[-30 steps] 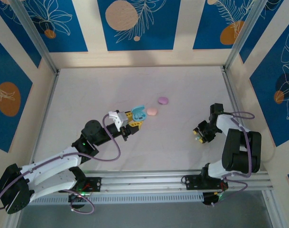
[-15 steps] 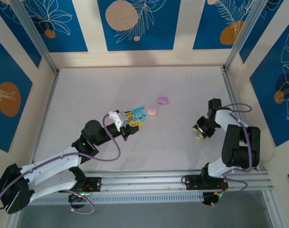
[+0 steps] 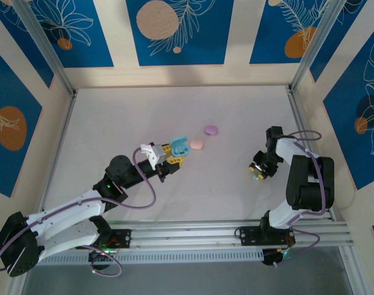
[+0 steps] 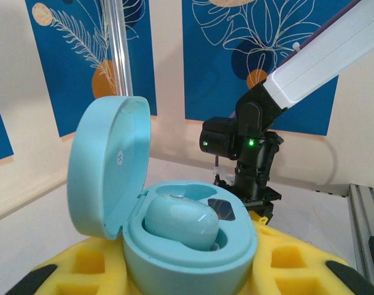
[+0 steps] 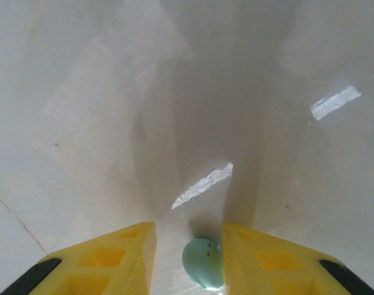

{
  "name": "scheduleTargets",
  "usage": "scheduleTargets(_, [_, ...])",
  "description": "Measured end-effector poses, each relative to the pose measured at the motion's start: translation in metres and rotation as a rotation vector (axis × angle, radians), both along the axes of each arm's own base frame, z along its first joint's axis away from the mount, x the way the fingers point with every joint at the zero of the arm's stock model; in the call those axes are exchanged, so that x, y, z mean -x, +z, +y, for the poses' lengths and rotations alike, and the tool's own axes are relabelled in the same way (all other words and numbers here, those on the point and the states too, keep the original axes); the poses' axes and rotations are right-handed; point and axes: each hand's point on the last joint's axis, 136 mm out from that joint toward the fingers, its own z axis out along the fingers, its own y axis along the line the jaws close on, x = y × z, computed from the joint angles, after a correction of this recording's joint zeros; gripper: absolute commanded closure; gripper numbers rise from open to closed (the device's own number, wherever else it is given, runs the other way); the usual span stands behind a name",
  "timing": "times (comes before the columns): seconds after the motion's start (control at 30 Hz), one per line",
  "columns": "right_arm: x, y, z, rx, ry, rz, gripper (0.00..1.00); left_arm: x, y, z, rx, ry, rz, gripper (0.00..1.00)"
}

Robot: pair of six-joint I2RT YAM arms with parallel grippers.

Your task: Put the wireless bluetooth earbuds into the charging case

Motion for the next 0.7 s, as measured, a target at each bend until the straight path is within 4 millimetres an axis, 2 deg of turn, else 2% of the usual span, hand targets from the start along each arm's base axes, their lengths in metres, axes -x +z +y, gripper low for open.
scheduleTargets(0.27, [0.0038, -0.0009, 0.0075, -0.01, 0.008, 0.021, 0.66, -0.0005, 0.0, 0.0003, 0.0, 0.003, 0.0, 0.68])
scheduleTargets(0.7, [0.0082, -0.0014, 0.0095, -0.015, -0.009, 0.042, 0.72, -0.0005, 0.0001, 0.0003, 0.001, 0.003, 0.0, 0.68])
